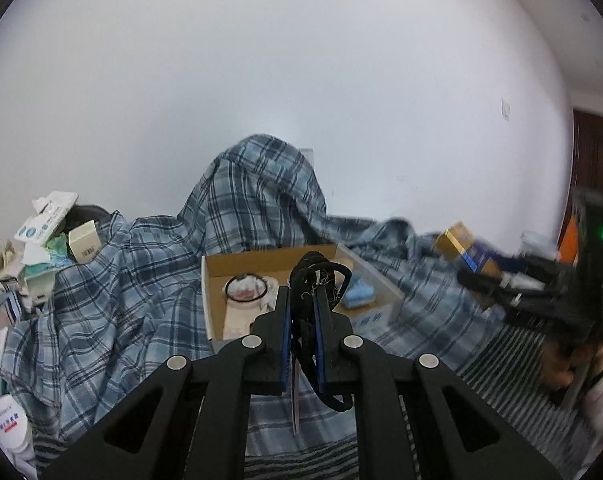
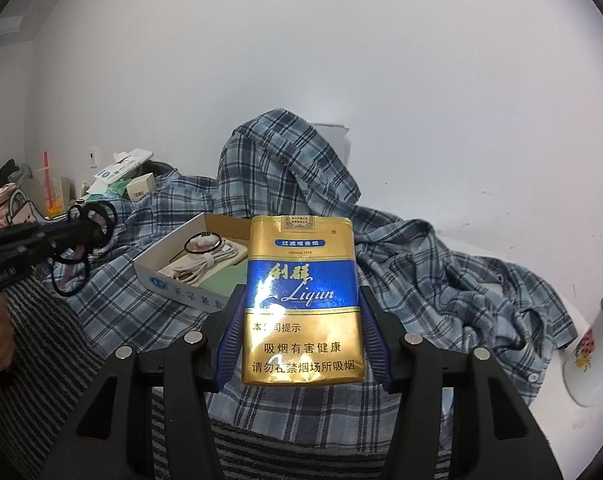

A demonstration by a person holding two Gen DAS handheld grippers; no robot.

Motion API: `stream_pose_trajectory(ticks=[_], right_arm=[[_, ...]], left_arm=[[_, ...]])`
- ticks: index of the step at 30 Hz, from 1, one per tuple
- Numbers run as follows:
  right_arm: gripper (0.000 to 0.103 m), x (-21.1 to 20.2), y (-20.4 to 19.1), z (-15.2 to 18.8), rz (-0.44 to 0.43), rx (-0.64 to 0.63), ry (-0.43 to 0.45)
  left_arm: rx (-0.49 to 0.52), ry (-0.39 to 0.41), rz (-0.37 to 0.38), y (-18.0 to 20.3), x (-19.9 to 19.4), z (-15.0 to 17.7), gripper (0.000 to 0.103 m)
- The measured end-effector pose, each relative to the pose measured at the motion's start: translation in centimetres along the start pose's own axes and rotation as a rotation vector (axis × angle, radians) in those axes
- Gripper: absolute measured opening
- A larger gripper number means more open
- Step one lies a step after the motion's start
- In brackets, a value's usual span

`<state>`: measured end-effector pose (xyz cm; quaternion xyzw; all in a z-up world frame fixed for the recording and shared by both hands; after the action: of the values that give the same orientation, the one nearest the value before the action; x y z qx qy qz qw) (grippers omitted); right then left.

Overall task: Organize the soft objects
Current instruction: 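Carry the scissors and pack over the box, lower them inside, open both tools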

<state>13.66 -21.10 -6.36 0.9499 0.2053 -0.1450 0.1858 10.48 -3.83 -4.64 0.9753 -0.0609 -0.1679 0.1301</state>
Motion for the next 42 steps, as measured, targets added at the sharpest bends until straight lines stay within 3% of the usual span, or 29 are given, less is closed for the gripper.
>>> stream_pose_trajectory(ticks=[3, 6, 11, 16, 20, 24, 29, 35, 42], right_arm=[[0.052, -0.2, 0.1, -1.0, 0.018, -0.007, 0.013], [0.052, -0.1, 0.1, -3.0, 0.043, -0.014, 0.023], [0.052, 0.3, -0.8, -8.1, 0.031, -0.011, 0.088], [0.052, 1.6, -0.9, -12.9, 0.093, -0.033, 0.152], [0.052, 3.3, 0.6, -15.3, 0.149, 0.024, 0.183], [0.052, 4.8, 2.0, -16.0, 0.173, 0.108, 0.204], [0.052, 7.3, 2.6, -14.6, 0.191, 0.133, 0.17], [0.052, 11.7, 1.0, -11.6, 0.159, 0.122, 0.063], [0.052, 16.6, -1.2, -7.7, 0.039, 0.115, -0.132]], left_arm=[[-0.008, 0.016, -0.01, 0.6, -0.2, -2.0, 0.01], [0.03, 0.069, -0.079, 0.6, 0.3, -4.6, 0.01], [-0.017, 0.109, -0.076, -0.1, 1.7, -9.8, 0.01], [0.005, 0.163, -0.095, -0.3, 3.7, -13.8, 0.01], [-0.059, 0.164, -0.085, -1.1, 6.1, -15.4, 0.01], [-0.062, 0.123, -0.075, -1.5, 9.1, -14.8, 0.01], [-0.112, 0.021, -0.097, -4.2, 13.2, -11.6, 0.01], [-0.159, -0.102, -0.119, -7.0, 16.4, -8.1, 0.01], [-0.178, -0.258, -0.15, -8.7, 18.0, -4.9, 0.01]])
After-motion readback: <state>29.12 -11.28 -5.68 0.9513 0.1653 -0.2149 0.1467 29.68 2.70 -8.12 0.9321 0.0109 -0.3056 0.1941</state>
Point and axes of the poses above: each gripper's, at about its wrist camera, not at the fingertips, and x roughly the way its jaws point, y to its right, z to its underside, the point moved 8 cm from there along x, roughly the way its jaws point, and after that the axes turned 13 degrees about -x, right-handed, at the moved point
